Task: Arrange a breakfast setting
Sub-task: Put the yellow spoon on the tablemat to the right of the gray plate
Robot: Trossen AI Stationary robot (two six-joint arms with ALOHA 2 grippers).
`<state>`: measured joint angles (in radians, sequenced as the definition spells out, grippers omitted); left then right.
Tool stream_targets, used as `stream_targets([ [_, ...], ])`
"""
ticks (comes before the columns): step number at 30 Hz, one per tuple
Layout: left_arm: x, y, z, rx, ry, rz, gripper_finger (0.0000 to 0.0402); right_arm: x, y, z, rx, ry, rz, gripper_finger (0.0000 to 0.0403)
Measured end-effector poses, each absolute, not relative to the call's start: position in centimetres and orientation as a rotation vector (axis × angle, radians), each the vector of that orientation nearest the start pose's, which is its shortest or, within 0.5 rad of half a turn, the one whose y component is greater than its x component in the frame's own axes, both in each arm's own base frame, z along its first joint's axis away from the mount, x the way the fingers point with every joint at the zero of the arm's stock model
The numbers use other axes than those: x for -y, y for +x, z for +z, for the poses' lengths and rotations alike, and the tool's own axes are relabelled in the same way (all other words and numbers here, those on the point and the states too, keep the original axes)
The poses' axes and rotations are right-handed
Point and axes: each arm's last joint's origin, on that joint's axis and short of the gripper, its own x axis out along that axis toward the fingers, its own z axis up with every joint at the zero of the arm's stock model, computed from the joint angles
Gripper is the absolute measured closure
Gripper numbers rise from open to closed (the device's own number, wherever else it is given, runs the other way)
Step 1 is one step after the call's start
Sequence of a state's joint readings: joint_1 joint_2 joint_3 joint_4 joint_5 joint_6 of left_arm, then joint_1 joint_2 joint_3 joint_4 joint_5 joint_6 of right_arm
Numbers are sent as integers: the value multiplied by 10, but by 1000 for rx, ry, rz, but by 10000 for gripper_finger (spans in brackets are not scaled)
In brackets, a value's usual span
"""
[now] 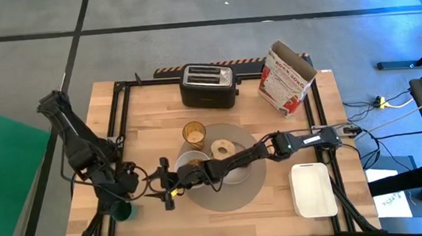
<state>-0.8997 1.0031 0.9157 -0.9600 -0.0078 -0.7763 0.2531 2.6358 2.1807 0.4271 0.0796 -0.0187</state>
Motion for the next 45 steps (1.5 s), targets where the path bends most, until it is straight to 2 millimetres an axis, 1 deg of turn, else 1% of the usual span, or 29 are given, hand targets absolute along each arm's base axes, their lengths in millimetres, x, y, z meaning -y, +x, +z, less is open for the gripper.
stream_targets([
  [3, 135, 109, 297, -1168, -207, -344, 361, -142, 576, 183, -14, 20, 153, 155],
  [4, 133, 108, 304, -1157, -214, -326, 361, -141, 575, 188, -9, 33, 149, 155],
  [6, 130, 107, 316, -1129, -230, -286, 360, -137, 572, 207, -15, 63, 128, 155],
  [7, 129, 107, 324, -1110, -242, -266, 360, -136, 570, 218, -13, 85, 118, 155],
  [10, 124, 106, 343, -1037, -273, -199, 360, -130, 556, 263, -38, 134, 64, 155],
  [13, 119, 106, 361, -931, -300, -130, 359, -124, 535, 309, -80, 135, 3, 155],
  [15, 116, 107, 371, -845, -318, -66, 359, -119, 520, 334, -115, 121, -12, 155],
  [17, 112, 108, 378, -744, -349, 25, 359, -113, 504, 354, -180, 106, -7, 155],
  [20, 107, 111, 383, -571, -441, 206, 359, -100, 479, 373, -327, 94, 18, 155],
  [22, 102, 113, 385, -441, -486, 326, 359, -92, 464, 380, -424, 115, 27, 155],
  [24, 99, 116, 387, -312, -495, 426, 359, -87, 450, 386, -503, 128, 10, 155],
  [31, 91, 126, 395, 41, -404, 690, 371, -75, 401, 427, -526, 125, -124, 156],
  [34, 88, 133, 397, 146, -388, 782, 371, -70, 385, 433, -511, 128, -159, 168],
  [37, 84, 141, 397, 173, -402, 838, 371, -65, 377, 427, -465, 171, -169, 190],
  [39, 83, 148, 397, 193, -412, 872, 371, -62, 372, 417, -430, 221, -151, 203],
  [42, 84, 158, 395, 207, -423, 902, 371, -56, 366, 397, -284, 359, -86, 216],
  [45, 86, 166, 394, 225, -446, 919, 370, -48, 363, 377, -19, 569, 13, 220],
])
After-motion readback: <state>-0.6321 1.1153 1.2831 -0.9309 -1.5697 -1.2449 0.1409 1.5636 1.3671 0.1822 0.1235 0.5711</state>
